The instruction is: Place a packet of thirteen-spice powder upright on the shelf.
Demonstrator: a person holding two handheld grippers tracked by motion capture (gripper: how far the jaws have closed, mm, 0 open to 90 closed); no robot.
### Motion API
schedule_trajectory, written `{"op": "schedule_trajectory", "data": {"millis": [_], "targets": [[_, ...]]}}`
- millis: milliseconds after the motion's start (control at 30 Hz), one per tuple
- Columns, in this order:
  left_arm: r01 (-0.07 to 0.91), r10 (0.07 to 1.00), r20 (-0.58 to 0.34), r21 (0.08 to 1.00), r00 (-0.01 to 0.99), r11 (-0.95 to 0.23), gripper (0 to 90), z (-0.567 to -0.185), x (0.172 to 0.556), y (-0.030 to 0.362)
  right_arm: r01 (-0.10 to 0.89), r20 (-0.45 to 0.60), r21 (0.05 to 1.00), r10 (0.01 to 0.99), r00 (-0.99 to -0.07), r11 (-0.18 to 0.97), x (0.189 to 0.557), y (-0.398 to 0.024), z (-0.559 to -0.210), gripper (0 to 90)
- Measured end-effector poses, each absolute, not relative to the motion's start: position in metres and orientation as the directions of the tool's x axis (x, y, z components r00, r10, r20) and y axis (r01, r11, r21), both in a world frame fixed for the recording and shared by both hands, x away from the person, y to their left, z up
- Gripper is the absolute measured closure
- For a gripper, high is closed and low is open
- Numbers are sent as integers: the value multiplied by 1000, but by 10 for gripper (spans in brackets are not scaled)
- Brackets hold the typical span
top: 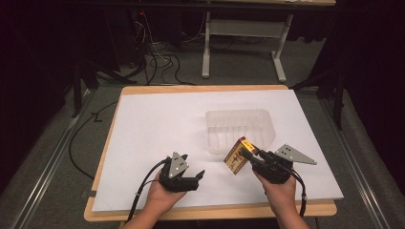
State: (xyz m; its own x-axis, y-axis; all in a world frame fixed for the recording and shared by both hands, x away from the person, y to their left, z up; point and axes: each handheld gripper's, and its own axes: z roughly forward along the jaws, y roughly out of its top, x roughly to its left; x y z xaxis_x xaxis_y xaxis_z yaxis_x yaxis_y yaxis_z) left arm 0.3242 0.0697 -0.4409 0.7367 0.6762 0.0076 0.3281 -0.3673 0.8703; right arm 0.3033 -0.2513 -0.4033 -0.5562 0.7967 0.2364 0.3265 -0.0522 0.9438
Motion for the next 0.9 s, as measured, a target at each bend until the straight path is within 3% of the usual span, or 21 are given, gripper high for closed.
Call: {"op": "schedule_trajectory", "data": {"millis": [433, 567, 900], "targets": [[376, 755, -41, 884, 654, -277, 177, -436, 334, 130, 312, 223, 948, 841, -492, -69, 303, -279, -402, 680], [358, 765, 6, 881, 645, -309, 163, -436, 335, 136, 311, 206, 949, 856, -474, -56, 304, -282, -402, 680], [383, 748, -1, 860, 663, -338, 151, -442, 338, 138, 292, 176, 955, 882, -437, -46, 303, -293, -398, 680]]}}
